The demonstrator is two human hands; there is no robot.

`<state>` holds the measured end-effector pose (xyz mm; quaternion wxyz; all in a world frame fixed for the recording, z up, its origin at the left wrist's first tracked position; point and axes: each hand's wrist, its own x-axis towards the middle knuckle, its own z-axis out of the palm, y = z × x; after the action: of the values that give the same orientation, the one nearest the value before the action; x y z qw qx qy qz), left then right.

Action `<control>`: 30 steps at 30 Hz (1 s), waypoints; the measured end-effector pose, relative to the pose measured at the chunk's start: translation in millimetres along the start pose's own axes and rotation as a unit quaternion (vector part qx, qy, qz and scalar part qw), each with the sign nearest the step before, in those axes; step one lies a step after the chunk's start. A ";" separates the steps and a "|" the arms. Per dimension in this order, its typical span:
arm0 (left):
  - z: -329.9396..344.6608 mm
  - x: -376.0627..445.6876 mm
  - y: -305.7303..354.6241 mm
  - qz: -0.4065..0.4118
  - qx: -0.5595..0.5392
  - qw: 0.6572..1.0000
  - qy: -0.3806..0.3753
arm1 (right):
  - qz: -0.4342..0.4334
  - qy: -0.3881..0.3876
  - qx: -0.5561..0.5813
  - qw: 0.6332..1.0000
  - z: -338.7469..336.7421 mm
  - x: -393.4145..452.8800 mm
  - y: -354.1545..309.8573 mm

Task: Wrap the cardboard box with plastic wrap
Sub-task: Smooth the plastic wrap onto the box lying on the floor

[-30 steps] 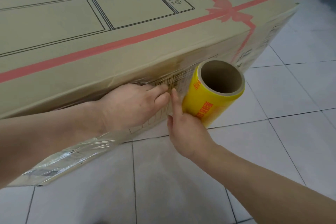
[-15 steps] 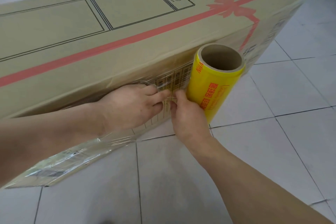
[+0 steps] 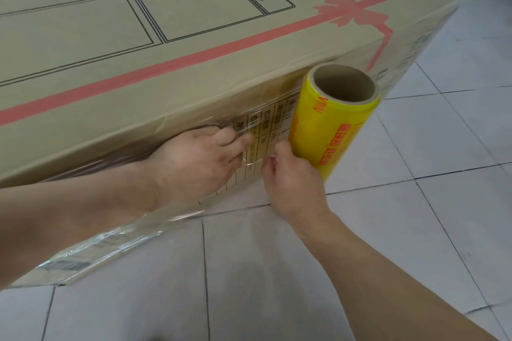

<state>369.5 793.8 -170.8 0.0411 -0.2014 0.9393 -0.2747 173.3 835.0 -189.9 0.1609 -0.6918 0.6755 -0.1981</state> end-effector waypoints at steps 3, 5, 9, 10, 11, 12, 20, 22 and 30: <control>2.3 -0.4 -2.6 0.008 -0.036 0.999 0.007 | -0.024 -0.023 -0.025 0.999 4.1 -7.6 -2.4; -0.4 -1.7 -3.8 0.012 -0.048 0.999 -0.004 | -0.023 -0.035 -0.053 0.998 4.2 -10.4 -1.2; -6.6 1.7 -4.5 0.012 -0.064 0.998 0.013 | -0.022 -0.063 -0.094 0.993 2.1 -11.7 -2.6; -6.8 3.2 -3.7 0.012 -0.063 0.998 0.014 | -0.019 -0.077 -0.101 0.992 4.0 -10.9 -4.1; -5.9 4.6 -3.3 0.015 -0.057 0.998 0.016 | -0.017 -0.089 -0.110 0.990 7.4 -9.4 -5.1; -5.0 5.9 -2.9 0.017 -0.052 0.998 0.018 | -0.013 -0.097 -0.114 0.989 10.5 -7.7 -5.9; -4.2 29.7 -8.4 0.077 -0.078 0.994 0.004 | 0.029 -0.074 -0.108 0.991 19.2 -7.1 -4.0; -3.8 28.9 -11.6 0.088 -0.088 0.992 0.016 | 0.042 -0.057 -0.105 0.992 21.3 -6.6 -3.6; -2.7 23.7 -16.9 0.108 -0.037 0.993 -0.004 | 0.100 -0.033 -0.049 0.993 21.3 -9.7 -2.1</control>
<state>353.3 772.6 -158.8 0.0669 -0.1009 0.9649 -0.2332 185.5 843.9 -207.9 0.1678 -0.6339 0.7447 -0.1244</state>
